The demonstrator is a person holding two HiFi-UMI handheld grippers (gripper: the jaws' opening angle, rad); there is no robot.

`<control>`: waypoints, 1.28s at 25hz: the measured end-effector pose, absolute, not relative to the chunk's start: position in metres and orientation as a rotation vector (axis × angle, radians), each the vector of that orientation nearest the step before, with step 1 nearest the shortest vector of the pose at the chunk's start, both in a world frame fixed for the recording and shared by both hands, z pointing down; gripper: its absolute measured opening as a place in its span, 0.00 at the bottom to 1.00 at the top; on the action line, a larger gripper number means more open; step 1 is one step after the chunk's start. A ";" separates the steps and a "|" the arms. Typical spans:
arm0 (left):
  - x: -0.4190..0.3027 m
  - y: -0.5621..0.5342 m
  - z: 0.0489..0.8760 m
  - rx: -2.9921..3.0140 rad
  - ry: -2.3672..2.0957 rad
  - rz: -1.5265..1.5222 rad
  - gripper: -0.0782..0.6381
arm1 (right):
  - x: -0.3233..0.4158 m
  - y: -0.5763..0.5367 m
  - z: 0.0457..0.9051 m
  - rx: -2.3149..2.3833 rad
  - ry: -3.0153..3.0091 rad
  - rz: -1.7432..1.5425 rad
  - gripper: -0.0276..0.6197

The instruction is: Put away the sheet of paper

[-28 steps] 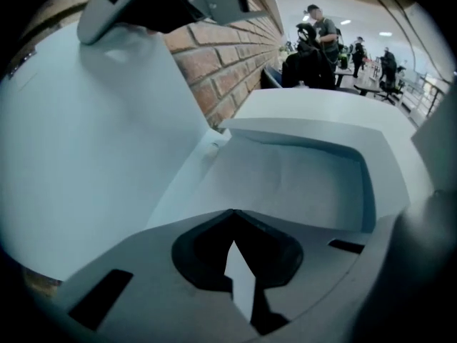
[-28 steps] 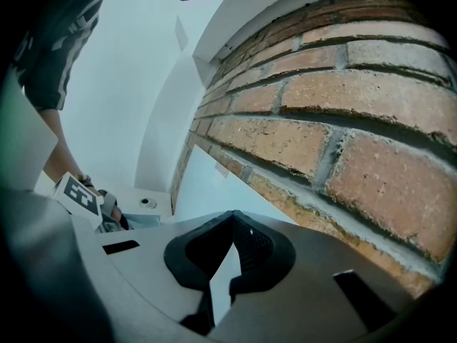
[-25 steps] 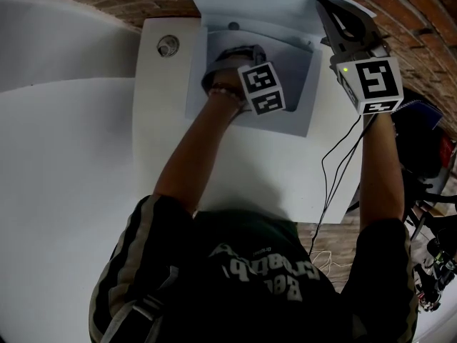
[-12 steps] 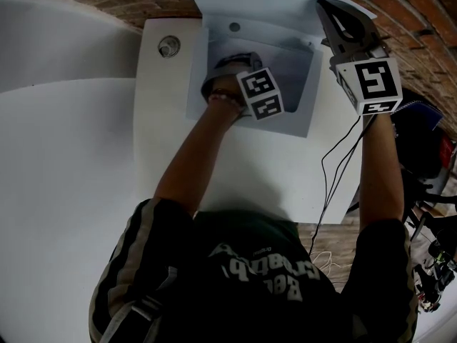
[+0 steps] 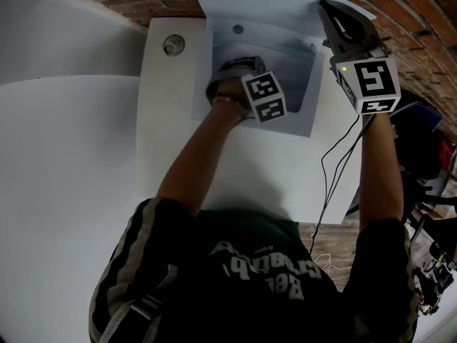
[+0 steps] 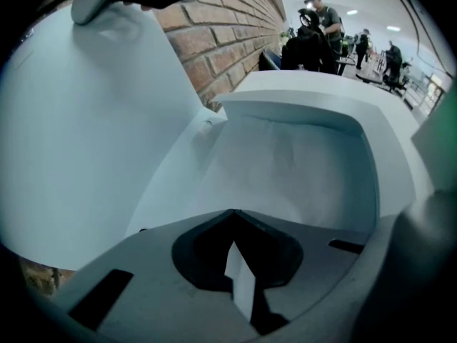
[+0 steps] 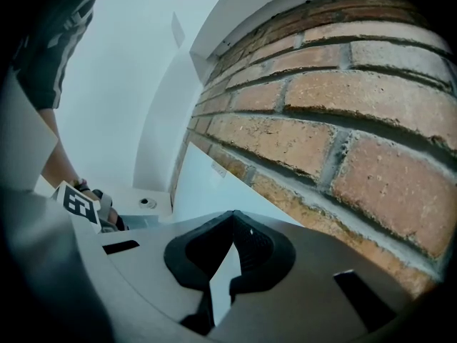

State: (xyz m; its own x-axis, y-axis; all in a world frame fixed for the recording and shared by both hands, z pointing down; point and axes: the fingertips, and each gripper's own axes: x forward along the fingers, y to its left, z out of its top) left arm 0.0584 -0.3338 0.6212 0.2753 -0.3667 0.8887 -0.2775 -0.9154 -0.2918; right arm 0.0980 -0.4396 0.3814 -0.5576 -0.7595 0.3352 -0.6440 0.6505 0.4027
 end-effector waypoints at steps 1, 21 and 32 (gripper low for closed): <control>0.059 -0.335 0.618 -2.450 0.635 -1.719 0.11 | 0.098 -0.438 0.381 1.095 -2.385 -0.320 0.03; 0.014 -0.319 0.526 -2.609 0.985 -1.365 0.11 | 0.080 -0.368 0.369 1.183 -2.373 -0.237 0.03; -0.004 -0.283 0.463 -2.700 1.105 -1.086 0.11 | 0.081 -0.305 0.365 1.296 -2.351 -0.179 0.03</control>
State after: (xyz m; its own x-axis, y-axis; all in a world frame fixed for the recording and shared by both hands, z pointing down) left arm -0.0043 -0.2827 0.4634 0.5045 -0.6257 0.5949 -0.6058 -0.7475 -0.2725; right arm 0.0806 -0.3055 0.3648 -0.4592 -0.8286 0.3202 -0.7704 0.5509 0.3208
